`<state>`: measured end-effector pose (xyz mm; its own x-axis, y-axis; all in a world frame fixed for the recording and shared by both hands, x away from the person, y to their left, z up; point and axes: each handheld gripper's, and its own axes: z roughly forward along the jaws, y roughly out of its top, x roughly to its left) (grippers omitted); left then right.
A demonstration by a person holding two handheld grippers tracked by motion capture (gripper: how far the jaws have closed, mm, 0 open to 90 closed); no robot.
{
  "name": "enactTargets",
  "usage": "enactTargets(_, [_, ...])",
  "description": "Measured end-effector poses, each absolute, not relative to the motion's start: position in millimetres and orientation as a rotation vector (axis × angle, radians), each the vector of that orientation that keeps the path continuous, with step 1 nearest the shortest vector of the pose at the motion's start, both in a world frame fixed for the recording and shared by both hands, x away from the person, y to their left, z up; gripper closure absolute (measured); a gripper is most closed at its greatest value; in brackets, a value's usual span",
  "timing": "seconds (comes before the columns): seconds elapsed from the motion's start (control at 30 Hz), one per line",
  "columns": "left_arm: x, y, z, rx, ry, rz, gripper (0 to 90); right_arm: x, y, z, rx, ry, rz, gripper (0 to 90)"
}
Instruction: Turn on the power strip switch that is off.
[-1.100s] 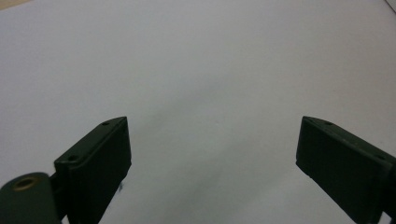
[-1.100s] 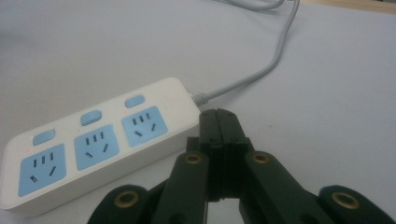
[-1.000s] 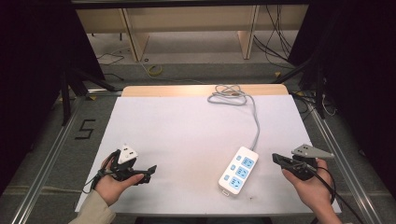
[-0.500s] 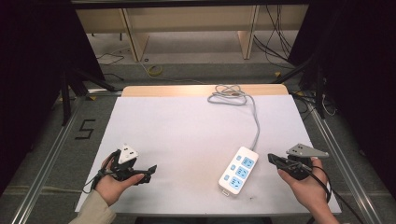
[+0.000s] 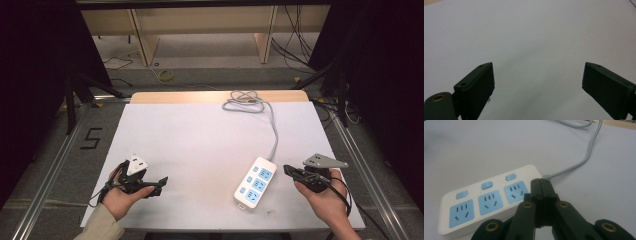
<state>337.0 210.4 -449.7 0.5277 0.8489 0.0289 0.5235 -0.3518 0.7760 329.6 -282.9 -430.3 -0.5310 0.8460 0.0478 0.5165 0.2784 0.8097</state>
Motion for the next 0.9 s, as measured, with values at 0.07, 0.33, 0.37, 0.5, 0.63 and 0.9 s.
enactTargets(0.07, [337.0, 210.3, -449.7, 2.032, 1.111, 0.565, 10.4, 329.7, -282.0, -430.3, 1.226, 2.163, 1.144, 90.0])
enactTargets(0.33, [337.0, 210.2, -449.8, 2.032, 1.112, 0.566, 10.5, 330.5, -277.8, -430.7, 1.214, 2.181, 1.144, 90.0])
enactTargets(0.37, [337.1, 210.2, -449.8, 2.033, 1.112, 0.566, 10.5, 330.6, -277.2, -430.7, 1.216, 2.183, 1.142, 90.0])
enactTargets(0.5, [337.1, 210.3, -449.6, 2.034, 1.113, 0.566, 10.6, 331.1, -275.2, -430.7, 1.214, 2.189, 1.141, 90.0])
enactTargets(0.63, [337.1, 210.3, -449.6, 2.032, 1.113, 0.568, 10.6, 331.6, -273.0, -430.8, 1.207, 2.196, 1.144, 90.0])
enactTargets(0.9, [337.2, 210.0, -449.8, 2.032, 1.113, 0.567, 10.6, 333.1, -269.4, -430.6, 1.200, 2.207, 1.144, 90.0])
